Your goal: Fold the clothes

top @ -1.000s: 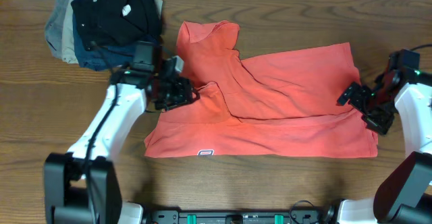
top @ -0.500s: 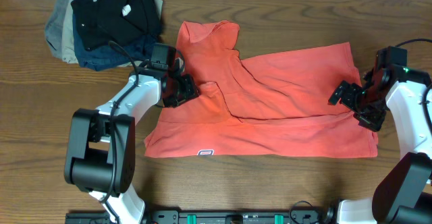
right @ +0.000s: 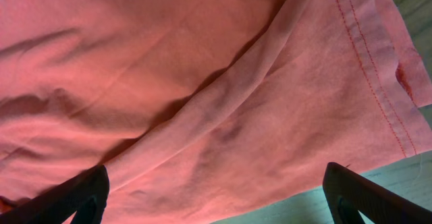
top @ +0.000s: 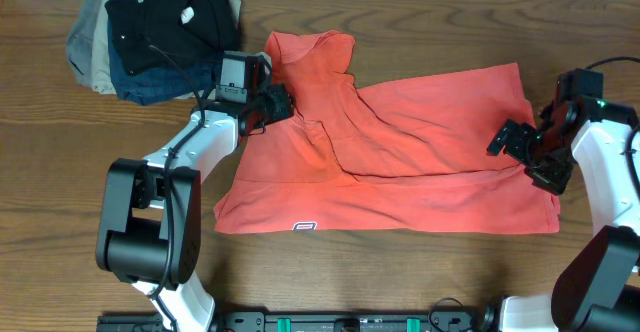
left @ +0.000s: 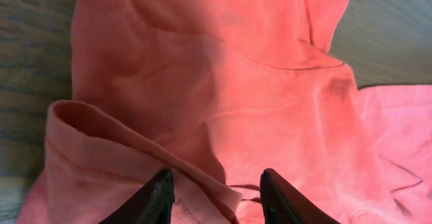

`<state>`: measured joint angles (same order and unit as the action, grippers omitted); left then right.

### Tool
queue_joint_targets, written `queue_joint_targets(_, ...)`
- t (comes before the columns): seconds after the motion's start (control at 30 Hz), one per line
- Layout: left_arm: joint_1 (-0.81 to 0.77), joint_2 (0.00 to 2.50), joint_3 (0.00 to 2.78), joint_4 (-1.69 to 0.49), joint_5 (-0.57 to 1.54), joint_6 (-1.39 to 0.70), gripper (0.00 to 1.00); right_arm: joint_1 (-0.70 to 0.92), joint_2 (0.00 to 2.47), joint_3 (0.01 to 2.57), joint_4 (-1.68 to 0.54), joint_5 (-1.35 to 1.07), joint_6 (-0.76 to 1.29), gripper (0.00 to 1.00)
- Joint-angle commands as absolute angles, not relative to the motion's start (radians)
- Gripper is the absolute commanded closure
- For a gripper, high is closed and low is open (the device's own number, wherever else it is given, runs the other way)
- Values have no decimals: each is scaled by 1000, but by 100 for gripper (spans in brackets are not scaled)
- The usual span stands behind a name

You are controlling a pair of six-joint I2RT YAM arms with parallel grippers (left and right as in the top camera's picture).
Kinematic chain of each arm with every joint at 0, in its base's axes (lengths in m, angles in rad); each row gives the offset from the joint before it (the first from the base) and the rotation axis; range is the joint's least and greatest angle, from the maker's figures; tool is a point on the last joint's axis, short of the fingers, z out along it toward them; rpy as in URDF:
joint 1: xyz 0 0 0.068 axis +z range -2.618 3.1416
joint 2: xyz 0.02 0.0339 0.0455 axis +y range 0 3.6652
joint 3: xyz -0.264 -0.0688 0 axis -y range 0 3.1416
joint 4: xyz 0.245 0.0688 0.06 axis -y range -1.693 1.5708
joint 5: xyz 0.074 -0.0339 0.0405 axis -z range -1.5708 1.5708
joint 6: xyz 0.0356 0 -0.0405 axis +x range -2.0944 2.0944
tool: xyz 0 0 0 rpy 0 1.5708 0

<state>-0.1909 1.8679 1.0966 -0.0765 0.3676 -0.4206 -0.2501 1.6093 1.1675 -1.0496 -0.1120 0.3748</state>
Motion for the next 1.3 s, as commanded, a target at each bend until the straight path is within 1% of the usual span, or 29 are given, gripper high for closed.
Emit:
queue_joint_targets(0.0, -187, 1799, 1099, -104, 403, -401, 57, -241, 1610, 1163, -1047, -101, 332, 1)
queue_joint_targets(0.2, -194, 1621, 1099, -329, 437, -401, 57, -241, 1610, 1163, -1048, -138, 308, 1)
queue_joint_targets(0.27, -210, 1595, 1099, -417, 437, -401, 62, -239, 1610, 1163, -1048, -176, 309, 8)
queue_joint_targets(0.33, -241, 1596, 1098, -525, 437, -401, 69, -229, 1610, 1163, -1056, -211, 310, 25)
queue_joint_targets(0.4, -278, 1613, 1092, -613, 437, -401, 74, -213, 1610, 1163, -1071, -209, 330, 36)
queue_joint_targets(0.43, -297, 1624, 1086, -640, 437, -401, 75, -206, 1610, 1162, -1079, -196, 346, 44)
queue_joint_targets(0.5, -342, 1651, 1070, -662, 437, -401, 77, -191, 1610, 1154, -1090, -159, 397, 57)
queue_joint_targets(0.53, -366, 1668, 1060, -660, 437, -402, 79, -183, 1610, 1143, -1087, -146, 421, 64)
queue_joint_targets(0.63, -418, 1719, 1053, -646, 433, -409, 81, -161, 1610, 1099, -1050, -158, 444, 89)
queue_joint_targets(0.67, -429, 1739, 1053, -641, 432, -418, 85, -152, 1610, 1079, -1036, -173, 445, 98)
queue_joint_targets(0.83, -439, 1822, 1053, -596, 397, -459, 94, -84, 1610, 960, -925, -289, 419, 99)
queue_joint_targets(1.03, -425, 1881, 1053, -587, 354, -470, 94, 34, 1610, 867, -794, -393, 433, 99)
queue_joint_targets(1.27, -421, 1888, 1053, -587, 312, -470, 93, 162, 1610, 839, -717, -342, 572, 98)
